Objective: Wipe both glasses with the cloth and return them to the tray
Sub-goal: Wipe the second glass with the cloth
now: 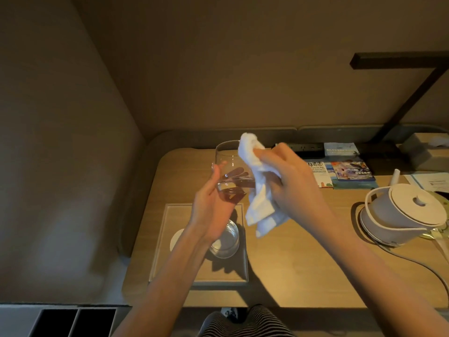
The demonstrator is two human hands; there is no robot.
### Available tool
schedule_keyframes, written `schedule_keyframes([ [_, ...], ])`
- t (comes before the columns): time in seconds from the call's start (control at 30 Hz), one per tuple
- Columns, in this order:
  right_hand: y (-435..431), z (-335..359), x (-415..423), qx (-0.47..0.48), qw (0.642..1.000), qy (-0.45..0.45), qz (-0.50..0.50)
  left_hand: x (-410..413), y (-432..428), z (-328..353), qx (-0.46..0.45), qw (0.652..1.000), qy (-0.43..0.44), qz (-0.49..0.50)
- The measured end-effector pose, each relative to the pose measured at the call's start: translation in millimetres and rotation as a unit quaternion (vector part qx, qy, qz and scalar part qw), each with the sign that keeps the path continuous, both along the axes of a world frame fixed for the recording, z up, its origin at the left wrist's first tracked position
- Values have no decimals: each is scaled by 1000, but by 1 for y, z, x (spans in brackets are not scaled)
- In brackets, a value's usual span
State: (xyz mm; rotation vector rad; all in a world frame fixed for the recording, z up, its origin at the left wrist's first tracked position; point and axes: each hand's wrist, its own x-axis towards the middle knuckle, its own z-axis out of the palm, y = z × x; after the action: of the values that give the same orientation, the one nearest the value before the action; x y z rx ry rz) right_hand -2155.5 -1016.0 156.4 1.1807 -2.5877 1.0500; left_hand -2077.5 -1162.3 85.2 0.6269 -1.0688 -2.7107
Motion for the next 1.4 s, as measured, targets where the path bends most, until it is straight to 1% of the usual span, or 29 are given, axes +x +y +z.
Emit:
schedule_keyframes([
  [0.07, 0, 2, -4, -10, 1000, -4, -13, -1, 1, 5, -4, 1000, 3, 5],
  [0.13, 3, -1, 8, -12, 1000, 5, 23, -4, -1, 7, -9, 1000, 1, 16],
  [0.2, 4, -3, 19, -5, 998, 16, 61, -6, -1, 3, 27, 1000, 0, 6],
  [0.27, 1, 0, 9, -14, 999, 17, 33, -7, 3, 0, 63, 997, 21, -41],
  [0.33, -3, 3, -9, -33, 999, 1, -29, -8, 6, -1, 67, 996, 26, -61],
  [0.37, -4, 3, -12, -32, 999, 1, -40, -9, 8, 1, 71, 995, 22, -67],
  [0.43, -1, -2, 0, -27, 999, 23, -9, -10, 10, 7, 85, 994, 16, -68],
  [0.5, 3, -7, 22, -11, 997, 55, 53, -11, 6, 5, 72, 997, -1, -38],
  [0.53, 4, -6, 25, -4, 996, 61, 70, -11, 5, 3, 61, 998, -3, -26],
  [0.57, 3, -4, 21, -4, 996, 55, 64, -11, 4, 2, 50, 998, -2, -24],
  [0.63, -1, 0, 0, -23, 999, 29, 6, -10, 8, 2, 13, 999, -4, -40],
  [0.7, -4, 3, -9, -19, 999, 31, -25, -9, 13, 3, 9, 999, -5, -31],
  [0.77, -2, 0, 4, -8, 998, 68, 0, -8, 14, 0, 27, 1000, 0, -5],
  [0.8, -1, -3, 12, -2, 997, 78, 23, -8, 14, -3, 20, 1000, 0, 9],
  [0.87, 1, -5, 14, -8, 998, 52, 35, -7, 14, -3, 3, 1000, -11, 27],
  [0.97, -5, 2, -12, -53, 998, -17, -27, -4, 16, 2, 41, 999, -7, 22],
  [1.03, -5, 6, -13, -52, 998, -13, -19, -3, 10, 5, 62, 998, 2, 27],
  [1.17, 6, -4, 16, 10, 995, 48, 86, -6, -5, 3, 89, 996, 20, 12],
  [1.2, 5, -4, 12, 16, 996, 42, 82, -6, -4, 3, 89, 996, 29, 7],
  [1.3, -3, 7, -13, -18, 1000, 4, 8, -6, 2, 0, 78, 996, 35, -33],
  [1.33, -5, 10, -16, -17, 1000, 14, 3, -6, 5, 1, 83, 995, 36, -44],
  [1.4, -5, 8, -5, -7, 998, 53, 40, -6, 5, 2, 105, 992, 44, -59],
])
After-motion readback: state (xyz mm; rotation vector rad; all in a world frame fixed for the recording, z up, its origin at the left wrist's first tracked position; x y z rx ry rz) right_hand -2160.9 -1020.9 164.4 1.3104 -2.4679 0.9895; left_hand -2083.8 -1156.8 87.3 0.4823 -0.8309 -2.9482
